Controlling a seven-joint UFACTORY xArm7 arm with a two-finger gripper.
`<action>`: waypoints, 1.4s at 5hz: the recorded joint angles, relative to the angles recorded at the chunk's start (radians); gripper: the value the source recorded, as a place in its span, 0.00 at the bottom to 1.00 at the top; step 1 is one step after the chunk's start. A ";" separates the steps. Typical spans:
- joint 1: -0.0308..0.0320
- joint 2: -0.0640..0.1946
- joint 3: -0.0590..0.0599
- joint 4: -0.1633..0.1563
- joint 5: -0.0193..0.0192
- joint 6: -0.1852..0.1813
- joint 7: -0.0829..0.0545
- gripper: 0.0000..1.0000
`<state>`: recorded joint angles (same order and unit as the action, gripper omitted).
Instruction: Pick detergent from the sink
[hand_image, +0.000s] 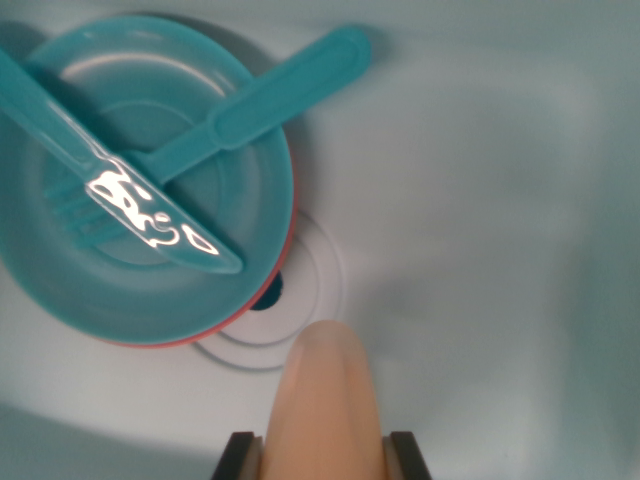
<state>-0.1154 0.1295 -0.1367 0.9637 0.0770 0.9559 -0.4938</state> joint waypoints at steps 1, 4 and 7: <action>0.0002 -0.013 0.000 0.023 -0.0029 0.035 0.003 1.00; 0.0005 -0.028 0.000 0.049 -0.0063 0.076 0.007 1.00; 0.0010 -0.060 -0.001 0.106 -0.0136 0.165 0.015 1.00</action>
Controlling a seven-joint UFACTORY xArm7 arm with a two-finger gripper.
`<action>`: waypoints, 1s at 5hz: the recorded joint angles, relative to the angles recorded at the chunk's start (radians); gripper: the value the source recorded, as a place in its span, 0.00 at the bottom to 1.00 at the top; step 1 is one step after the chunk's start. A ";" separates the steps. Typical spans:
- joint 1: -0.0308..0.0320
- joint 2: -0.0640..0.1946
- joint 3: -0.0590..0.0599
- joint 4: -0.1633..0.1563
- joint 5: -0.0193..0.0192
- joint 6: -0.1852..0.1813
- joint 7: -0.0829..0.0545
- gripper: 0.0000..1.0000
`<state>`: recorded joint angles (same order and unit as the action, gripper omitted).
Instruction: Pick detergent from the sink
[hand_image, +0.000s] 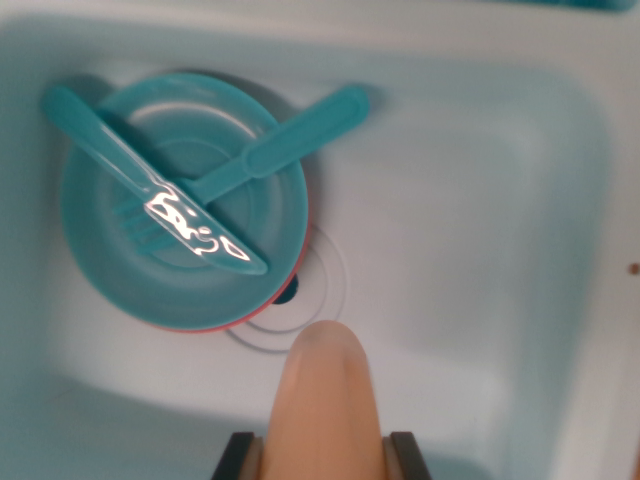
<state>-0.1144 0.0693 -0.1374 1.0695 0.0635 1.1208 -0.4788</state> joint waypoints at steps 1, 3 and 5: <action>0.0000 0.000 0.000 0.000 0.0000 0.000 0.000 1.00; 0.0003 -0.016 0.000 0.029 -0.0037 0.045 0.004 1.00; 0.0006 -0.034 0.000 0.059 -0.0076 0.092 0.008 1.00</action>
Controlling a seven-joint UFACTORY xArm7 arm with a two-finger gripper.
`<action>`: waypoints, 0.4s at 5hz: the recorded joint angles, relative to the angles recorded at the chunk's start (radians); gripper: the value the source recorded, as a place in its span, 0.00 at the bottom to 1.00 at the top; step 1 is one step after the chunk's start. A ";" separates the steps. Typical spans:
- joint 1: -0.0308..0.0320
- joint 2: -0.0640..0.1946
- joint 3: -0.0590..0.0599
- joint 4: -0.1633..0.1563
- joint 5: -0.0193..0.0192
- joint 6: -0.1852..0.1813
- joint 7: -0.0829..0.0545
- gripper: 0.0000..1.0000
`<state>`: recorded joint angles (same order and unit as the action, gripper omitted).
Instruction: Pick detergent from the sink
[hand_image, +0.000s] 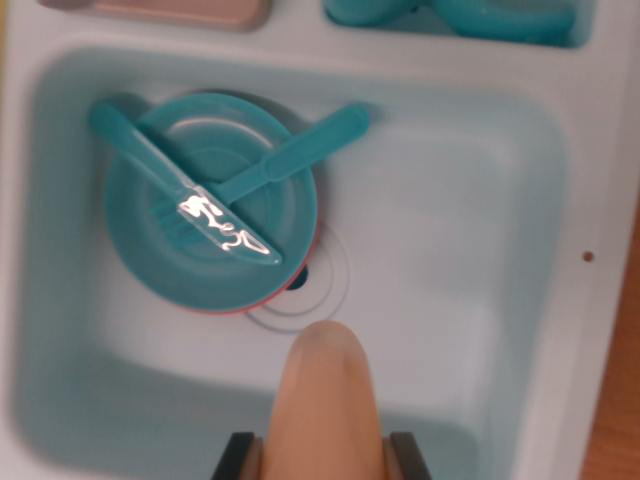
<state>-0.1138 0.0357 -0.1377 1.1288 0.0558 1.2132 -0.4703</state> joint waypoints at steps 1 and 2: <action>0.0003 -0.017 0.000 0.029 -0.0038 0.046 0.004 1.00; 0.0003 -0.017 0.000 0.029 -0.0038 0.046 0.004 1.00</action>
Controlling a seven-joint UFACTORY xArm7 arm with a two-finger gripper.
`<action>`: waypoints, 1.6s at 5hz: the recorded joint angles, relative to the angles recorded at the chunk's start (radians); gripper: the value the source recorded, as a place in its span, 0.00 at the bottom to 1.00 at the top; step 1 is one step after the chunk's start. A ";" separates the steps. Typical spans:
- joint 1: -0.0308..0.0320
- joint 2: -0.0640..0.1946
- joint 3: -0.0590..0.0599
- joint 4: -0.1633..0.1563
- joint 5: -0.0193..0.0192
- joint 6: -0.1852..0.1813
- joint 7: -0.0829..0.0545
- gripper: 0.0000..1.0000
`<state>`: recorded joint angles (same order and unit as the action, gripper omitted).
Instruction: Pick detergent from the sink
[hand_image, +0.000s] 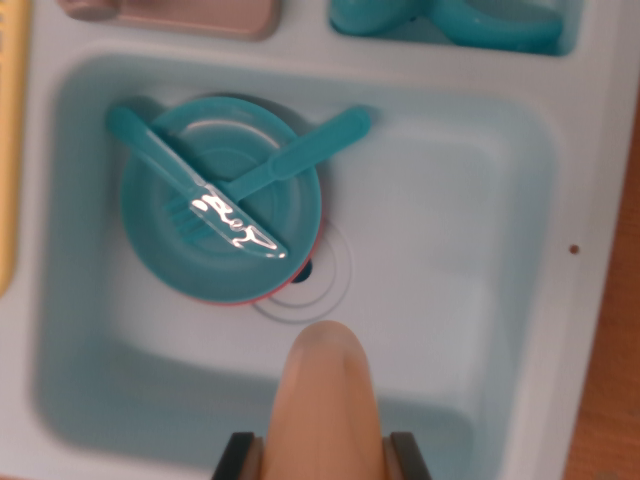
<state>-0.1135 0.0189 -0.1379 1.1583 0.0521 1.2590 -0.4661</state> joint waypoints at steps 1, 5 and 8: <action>0.0003 -0.016 0.000 0.028 -0.0036 0.043 0.004 1.00; 0.0007 -0.043 0.000 0.075 -0.0097 0.117 0.011 1.00; 0.0009 -0.053 -0.001 0.093 -0.0120 0.145 0.013 1.00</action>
<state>-0.1126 -0.0340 -0.1385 1.2515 0.0401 1.4042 -0.4529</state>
